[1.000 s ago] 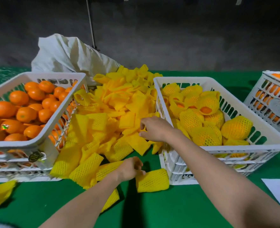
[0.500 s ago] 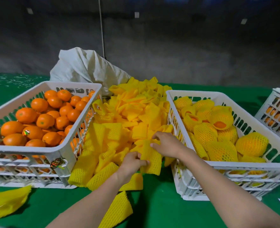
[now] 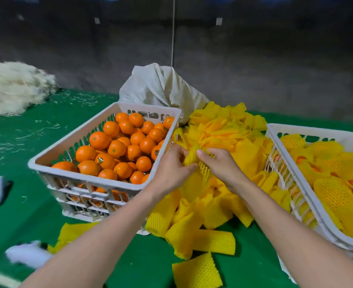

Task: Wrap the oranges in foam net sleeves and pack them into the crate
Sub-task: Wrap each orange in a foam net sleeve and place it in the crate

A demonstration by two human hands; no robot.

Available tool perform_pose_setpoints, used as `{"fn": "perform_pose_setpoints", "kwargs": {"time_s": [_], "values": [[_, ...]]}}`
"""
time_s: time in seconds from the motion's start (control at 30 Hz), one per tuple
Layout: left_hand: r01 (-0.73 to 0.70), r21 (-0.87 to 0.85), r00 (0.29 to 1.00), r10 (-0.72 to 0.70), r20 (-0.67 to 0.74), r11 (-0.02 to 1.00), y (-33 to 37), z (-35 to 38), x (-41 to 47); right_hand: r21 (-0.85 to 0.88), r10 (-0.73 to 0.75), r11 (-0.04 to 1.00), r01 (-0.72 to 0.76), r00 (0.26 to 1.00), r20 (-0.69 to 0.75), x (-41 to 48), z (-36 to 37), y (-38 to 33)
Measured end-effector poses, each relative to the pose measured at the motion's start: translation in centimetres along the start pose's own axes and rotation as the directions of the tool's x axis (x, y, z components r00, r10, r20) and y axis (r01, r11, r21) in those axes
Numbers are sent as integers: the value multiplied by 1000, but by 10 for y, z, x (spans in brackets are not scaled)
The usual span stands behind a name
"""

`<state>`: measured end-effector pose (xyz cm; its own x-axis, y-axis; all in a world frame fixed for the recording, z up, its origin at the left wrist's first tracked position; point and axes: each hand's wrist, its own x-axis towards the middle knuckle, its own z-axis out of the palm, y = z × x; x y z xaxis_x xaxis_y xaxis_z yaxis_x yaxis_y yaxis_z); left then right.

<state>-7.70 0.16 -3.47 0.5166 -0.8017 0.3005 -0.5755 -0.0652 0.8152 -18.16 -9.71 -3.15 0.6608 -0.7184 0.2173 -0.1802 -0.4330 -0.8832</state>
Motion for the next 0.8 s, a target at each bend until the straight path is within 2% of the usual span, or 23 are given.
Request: {"fn": "perform_pose_setpoints", "kwargs": {"time_s": [0.07, 0.1, 0.13, 0.17, 0.2, 0.23, 0.3, 0.37, 0.5, 0.57, 0.67, 0.73, 0.8], "values": [[64, -243, 996, -45, 81, 968, -8, -34, 8, 11, -74, 997, 75, 992, -98, 9, 24, -9], [94, -335, 995, -74, 72, 937, -16, -53, 15, 39, -81, 995, 89, 984, -161, 15, 36, -13], [99, -338, 995, -95, 28, 936, -27, -73, 23, 64, -87, 993, 103, 973, -212, 20, 48, -18], [91, -238, 995, -100, -29, 967, -41, -94, 33, 81, -101, 989, 124, 965, -243, 26, 61, -23], [87, -60, 994, -91, -58, 994, -57, -114, 43, 86, -108, 987, 133, 962, -249, 30, 74, -27], [104, 165, 994, -100, -32, 981, -77, -131, 53, 84, -116, 987, 140, 965, -236, 35, 87, -31], [114, 550, 976, -196, 93, 827, -113, -155, 71, 55, -119, 990, 129, 980, -161, 43, 114, -38], [67, 768, 932, -315, 180, 637, -141, -165, 82, -17, -132, 991, 131, 990, -58, 48, 136, -38], [-5, 892, 849, -469, 242, 451, -172, -165, 95, -272, -157, 946, 175, 984, 87, 51, 156, -28], [-95, 927, 794, -534, 291, 364, -181, -161, 101, -275, -150, 946, 172, 984, 97, 50, 157, -25], [-231, 950, 755, -577, 312, 210, -186, -155, 112, -227, -177, 954, 196, 979, 103, 46, 155, -25], [-263, 946, 775, -542, 325, 191, -186, -156, 114, -179, -179, 965, 192, 980, 87, 46, 155, -26], [-222, 939, 818, -474, 327, 264, -184, -162, 118, -119, -175, 976, 180, 983, 54, 45, 154, -26]]}}
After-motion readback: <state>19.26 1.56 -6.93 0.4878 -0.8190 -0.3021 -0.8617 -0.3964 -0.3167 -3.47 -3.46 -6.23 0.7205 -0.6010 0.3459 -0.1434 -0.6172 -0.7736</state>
